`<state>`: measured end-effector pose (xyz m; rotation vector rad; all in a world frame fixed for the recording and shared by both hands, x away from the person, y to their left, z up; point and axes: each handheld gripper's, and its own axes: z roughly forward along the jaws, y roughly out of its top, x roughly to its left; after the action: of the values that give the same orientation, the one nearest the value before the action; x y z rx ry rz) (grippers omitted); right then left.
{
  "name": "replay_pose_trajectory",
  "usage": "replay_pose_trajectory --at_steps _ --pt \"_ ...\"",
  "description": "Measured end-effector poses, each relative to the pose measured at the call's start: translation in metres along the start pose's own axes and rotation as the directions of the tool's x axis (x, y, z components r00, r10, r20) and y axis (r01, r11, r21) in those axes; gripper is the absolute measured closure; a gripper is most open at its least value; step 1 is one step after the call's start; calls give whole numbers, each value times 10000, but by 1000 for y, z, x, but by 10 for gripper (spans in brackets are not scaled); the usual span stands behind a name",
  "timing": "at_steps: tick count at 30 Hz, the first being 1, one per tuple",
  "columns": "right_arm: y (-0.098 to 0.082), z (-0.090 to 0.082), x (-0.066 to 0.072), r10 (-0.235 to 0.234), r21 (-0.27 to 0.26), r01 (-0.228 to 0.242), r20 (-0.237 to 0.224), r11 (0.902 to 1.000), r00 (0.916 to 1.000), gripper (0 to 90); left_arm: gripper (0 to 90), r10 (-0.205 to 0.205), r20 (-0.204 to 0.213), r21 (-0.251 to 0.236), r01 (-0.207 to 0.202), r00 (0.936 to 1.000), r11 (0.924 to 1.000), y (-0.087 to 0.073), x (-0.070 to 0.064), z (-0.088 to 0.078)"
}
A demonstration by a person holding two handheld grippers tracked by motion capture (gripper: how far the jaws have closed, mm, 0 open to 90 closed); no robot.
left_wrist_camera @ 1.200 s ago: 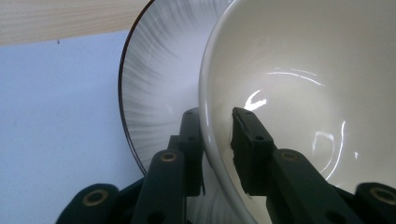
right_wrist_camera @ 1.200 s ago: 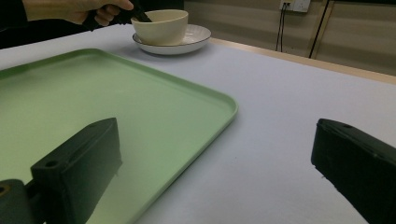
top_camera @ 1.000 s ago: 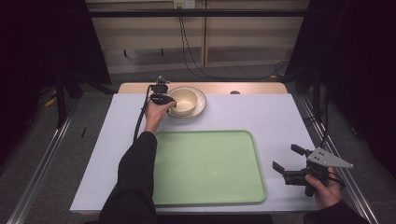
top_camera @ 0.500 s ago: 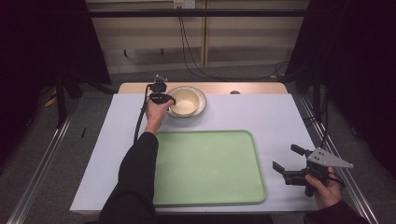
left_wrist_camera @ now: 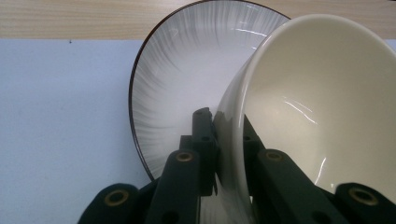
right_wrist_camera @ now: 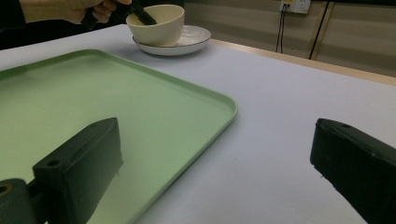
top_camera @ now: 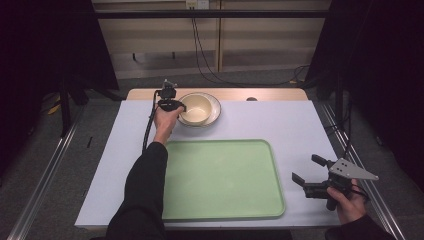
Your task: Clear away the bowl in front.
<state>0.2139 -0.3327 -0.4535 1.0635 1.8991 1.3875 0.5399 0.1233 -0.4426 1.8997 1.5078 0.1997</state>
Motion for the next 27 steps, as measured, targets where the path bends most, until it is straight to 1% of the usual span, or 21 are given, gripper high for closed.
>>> replay_pose_trajectory --at_steps 6,7,8,10,11,12,13,15,16,17,20,21,22,23,26,27 --pt "0 0 0 -27 -13 27 48 10000 10000 18 835 -73 88 -48 73 9999 10000 1 2 -5" --pt "0 1 0 -60 -14 60 49 10000 10000 18 835 -112 43 -135 113 9999 9998 1 2 -6" --pt "0 0 0 -28 -16 28 30 10000 10000 18 835 -14 43 -79 14 10000 10000 1 3 -8" --pt "0 0 0 -8 -19 8 43 10000 10000 18 835 -48 112 -61 49 9999 10000 1 3 -9" --pt "0 0 0 -13 -26 13 43 10000 10000 18 835 41 131 -81 -40 9999 10000 1 3 -11" --pt "0 0 0 -18 -49 18 63 10000 10000 18 835 -1 166 -113 2 9999 9999 1 3 -12" --pt "0 0 0 -68 -61 68 70 10000 10000 18 835 130 291 -176 -125 9995 9998 1 3 -15" --pt "0 0 0 -50 -77 51 86 10000 10000 18 835 125 412 -157 -119 9991 9998 1 3 -17" --pt "0 -1 0 -45 -66 46 115 10000 9999 18 835 125 412 -157 -119 9991 9998 1 3 -17" --pt "0 -1 0 -50 -82 52 133 10000 9999 18 834 224 425 -118 -219 9988 9997 1 3 -21" --pt "0 -1 0 -51 -71 52 137 10000 9999 18 835 233 447 -148 -227 9987 9996 0 2 -23" --pt "0 -1 0 -62 -69 63 134 10000 9999 18 835 295 428 -141 -289 9986 9995 0 3 -25" --pt "0 -1 0 -88 -87 89 78 9999 9999 18 834 247 461 -189 -238 9986 9995 0 3 -26" --pt "0 -1 0 -56 -104 57 79 9999 10000 18 834 375 480 -91 -371 9981 9993 0 4 -28" --pt "0 -1 0 -62 -124 63 85 9999 9999 18 834 267 480 -153 -260 9985 9995 -1 3 -30" --pt "0 0 0 -88 -141 90 106 9999 9999 18 835 213 564 -132 -206 9982 9997 -1 3 -32"
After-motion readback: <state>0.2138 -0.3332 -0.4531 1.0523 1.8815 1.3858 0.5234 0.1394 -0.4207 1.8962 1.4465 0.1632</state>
